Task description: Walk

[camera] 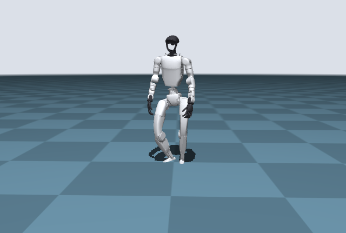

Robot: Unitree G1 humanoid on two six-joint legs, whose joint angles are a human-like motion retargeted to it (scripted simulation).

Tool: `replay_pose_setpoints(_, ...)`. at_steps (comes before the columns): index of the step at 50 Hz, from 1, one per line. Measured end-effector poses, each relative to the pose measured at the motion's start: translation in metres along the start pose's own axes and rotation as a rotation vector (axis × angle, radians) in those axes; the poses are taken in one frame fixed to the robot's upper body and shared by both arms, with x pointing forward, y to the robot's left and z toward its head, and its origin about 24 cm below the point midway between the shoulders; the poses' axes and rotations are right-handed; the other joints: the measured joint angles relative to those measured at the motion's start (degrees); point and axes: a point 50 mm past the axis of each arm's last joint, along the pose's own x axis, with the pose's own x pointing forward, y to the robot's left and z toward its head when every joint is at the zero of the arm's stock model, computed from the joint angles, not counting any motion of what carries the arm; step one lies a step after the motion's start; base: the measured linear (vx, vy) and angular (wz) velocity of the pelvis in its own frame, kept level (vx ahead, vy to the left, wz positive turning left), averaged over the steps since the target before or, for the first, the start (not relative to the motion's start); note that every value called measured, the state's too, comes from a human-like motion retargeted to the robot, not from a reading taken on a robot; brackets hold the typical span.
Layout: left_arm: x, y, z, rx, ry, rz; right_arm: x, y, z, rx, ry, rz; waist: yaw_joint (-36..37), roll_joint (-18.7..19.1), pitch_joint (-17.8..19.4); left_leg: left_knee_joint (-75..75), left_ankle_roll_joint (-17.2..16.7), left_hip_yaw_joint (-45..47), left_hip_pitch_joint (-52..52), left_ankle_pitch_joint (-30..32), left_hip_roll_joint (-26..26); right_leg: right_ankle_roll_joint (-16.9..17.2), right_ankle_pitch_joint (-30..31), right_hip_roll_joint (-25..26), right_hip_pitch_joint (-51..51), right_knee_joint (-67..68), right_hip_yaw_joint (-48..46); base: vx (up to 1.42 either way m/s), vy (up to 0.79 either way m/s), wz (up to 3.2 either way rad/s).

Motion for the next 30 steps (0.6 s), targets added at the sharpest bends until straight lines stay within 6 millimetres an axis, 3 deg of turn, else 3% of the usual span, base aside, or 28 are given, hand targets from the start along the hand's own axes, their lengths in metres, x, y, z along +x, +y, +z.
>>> replay_pose_setpoints(16,-0.005,0.008,-0.014,-0.015,0.035,0.025,-0.001,-0.017,0.004,-0.036,-0.002,-0.057,0.57,1.68,-1.19,11.12,-1.58,0.45,-4.14,-3.75,6.47,-0.34,-0.27,4.48,2.94,-3.92,-2.32,0.02,-0.09,0.01)
replay_pose_setpoints(23,-0.007,0.009,-0.018,-0.069,0.047,0.035,0.000,-0.019,0.010,-0.066,-0.010,-0.062,2.86,5.09,-0.73,27.49,-2.01,2.12,-10.43,-5.89,15.81,-1.17,0.42,9.62,5.00,-6.96,-4.17,0.03,-0.08,-0.06)
replay_pose_setpoints(27,-0.006,0.009,-0.017,-0.095,0.043,0.036,0.000,-0.022,0.011,-0.082,0.000,-0.064,4.41,6.82,-0.69,37.12,2.32,6.40,-14.30,-8.97,23.60,-1.61,0.92,11.75,5.88,-9.50,-5.84,0.05,-0.06,0.21)
replay_pose_setpoints(30,-0.005,0.009,-0.014,-0.113,0.041,0.033,0.000,-0.026,0.012,-0.093,0.009,-0.065,6.64,8.55,-0.75,41.49,3.41,5.51,-18.48,-10.47,26.24,-1.85,1.88,14.32,6.81,-12.45,-6.28,0.08,-0.04,-0.03)
